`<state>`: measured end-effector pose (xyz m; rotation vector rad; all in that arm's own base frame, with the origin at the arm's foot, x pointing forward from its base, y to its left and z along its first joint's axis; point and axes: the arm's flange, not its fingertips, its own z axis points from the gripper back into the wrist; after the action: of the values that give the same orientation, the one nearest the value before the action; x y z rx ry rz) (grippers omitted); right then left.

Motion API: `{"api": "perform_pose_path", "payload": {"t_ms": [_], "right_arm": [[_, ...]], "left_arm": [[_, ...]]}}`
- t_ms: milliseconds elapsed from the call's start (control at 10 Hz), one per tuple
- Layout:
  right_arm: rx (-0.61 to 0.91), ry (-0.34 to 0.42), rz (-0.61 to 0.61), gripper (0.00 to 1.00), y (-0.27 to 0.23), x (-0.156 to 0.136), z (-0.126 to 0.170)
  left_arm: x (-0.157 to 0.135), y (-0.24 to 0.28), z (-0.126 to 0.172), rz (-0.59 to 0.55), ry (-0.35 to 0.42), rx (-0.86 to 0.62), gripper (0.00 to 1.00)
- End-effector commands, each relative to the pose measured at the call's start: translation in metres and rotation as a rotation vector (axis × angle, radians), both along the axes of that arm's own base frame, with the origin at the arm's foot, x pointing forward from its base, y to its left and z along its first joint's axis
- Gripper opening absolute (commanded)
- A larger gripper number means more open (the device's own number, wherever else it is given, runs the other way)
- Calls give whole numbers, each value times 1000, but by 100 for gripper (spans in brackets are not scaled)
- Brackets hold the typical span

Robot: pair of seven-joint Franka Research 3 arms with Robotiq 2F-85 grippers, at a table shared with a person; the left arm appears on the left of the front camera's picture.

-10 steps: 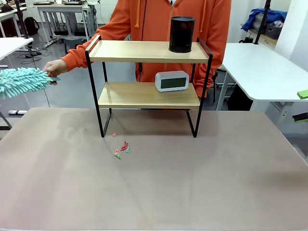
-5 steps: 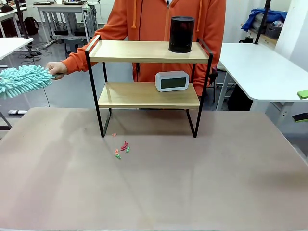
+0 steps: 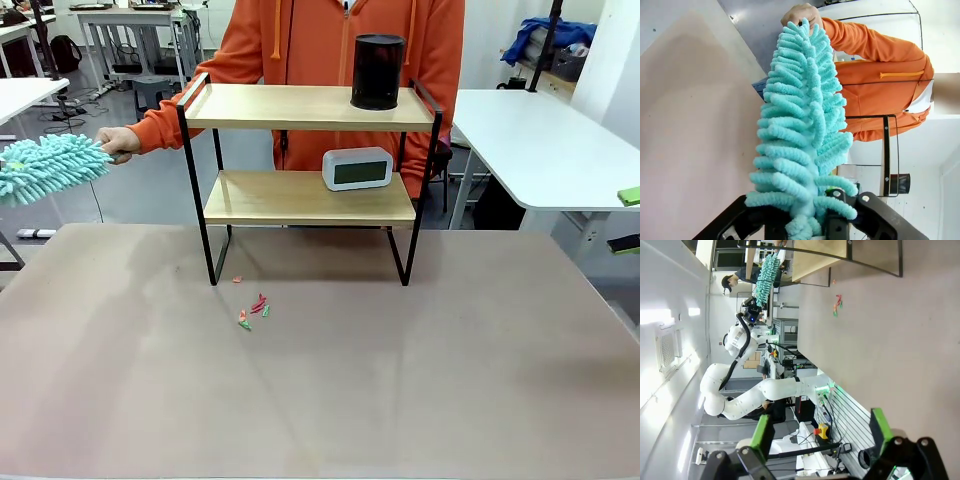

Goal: Clean the shelf.
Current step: Hand the Duster back to the human.

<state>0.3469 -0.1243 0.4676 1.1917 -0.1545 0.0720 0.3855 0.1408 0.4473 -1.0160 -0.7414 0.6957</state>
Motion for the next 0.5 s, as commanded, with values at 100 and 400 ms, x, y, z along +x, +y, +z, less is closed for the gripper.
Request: {"api": "perform_pose_path", "payload": {"t_ms": [100, 400], "right_arm": [[-10, -17, 15, 100, -2, -2, 0], [-10, -17, 15, 100, -2, -2, 0]], "left_arm": [[1, -2, 1, -29, -6, -13, 78], [-5, -12, 9, -76, -26, -23, 100]]}}
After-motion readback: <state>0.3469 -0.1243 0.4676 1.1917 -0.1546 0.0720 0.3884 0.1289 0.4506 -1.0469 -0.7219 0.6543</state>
